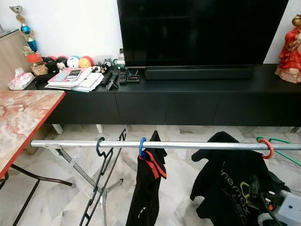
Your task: Hang hanger
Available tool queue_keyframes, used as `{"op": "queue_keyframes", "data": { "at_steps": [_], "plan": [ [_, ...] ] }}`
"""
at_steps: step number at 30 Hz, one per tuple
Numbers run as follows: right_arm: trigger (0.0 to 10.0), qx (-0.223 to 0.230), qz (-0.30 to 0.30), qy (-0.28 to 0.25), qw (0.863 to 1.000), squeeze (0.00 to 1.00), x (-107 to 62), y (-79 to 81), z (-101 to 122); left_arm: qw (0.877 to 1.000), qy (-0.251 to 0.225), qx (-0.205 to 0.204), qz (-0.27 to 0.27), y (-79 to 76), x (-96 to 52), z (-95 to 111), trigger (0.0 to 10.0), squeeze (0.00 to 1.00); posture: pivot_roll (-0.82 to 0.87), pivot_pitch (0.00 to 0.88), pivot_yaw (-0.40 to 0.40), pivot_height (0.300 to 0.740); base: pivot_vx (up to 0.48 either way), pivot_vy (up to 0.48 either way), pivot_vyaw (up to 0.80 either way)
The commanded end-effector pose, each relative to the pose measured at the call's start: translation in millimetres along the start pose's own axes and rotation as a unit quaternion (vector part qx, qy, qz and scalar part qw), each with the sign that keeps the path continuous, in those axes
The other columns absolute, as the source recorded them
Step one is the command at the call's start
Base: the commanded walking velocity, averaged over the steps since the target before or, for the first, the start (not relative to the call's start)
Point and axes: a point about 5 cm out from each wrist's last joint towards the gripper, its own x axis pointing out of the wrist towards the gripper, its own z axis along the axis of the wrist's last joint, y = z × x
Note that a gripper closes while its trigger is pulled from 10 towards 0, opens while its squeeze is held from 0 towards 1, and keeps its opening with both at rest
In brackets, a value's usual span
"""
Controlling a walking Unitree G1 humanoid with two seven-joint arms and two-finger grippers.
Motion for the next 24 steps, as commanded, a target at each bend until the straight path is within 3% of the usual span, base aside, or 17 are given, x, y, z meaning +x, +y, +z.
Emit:
{"op": "queue_keyframes", "data": {
  "at_steps": [1, 9, 16, 24],
  "plan": [
    [10.0, -0.013, -0.001, 0.019, 1.0, 0.0, 0.1, 0.8, -4, 1.0, 0.01, 0.004, 0.004, 2.7, -0.9, -5, 10.0, 0.0, -0.03, 0.0, 0.053, 0.74, 0.0, 0.0, 0.0],
    [10.0, -0.008, 0.003, 0.051, 0.999, 0.0, 2.5, 0.5, -8, 1.0, 0.014, 0.015, -0.001, 1.6, -0.9, -6, 10.0, 0.0, -0.04, 0.0, 0.06, 0.74, 0.0, 0.0, 0.0],
    [10.0, -0.002, -0.032, 0.015, 0.999, 0.0, 13.0, -12.0, 10, 1.0, 0.015, 0.021, -0.002, 1.8, -1.0, -7, 10.0, 0.0, -0.04, 0.0, 0.06, 0.74, 0.0, 0.0, 0.0],
    [10.0, -0.01, -0.003, 0.066, 0.998, 0.0, 25.2, -7.0, 2, 0.999, 0.021, 0.031, -0.001, 2.4, -1.1, -8, 10.0, 0.0, -0.04, 0.0, 0.066, 0.74, 0.0, 0.0, 0.0]
  ]
}}
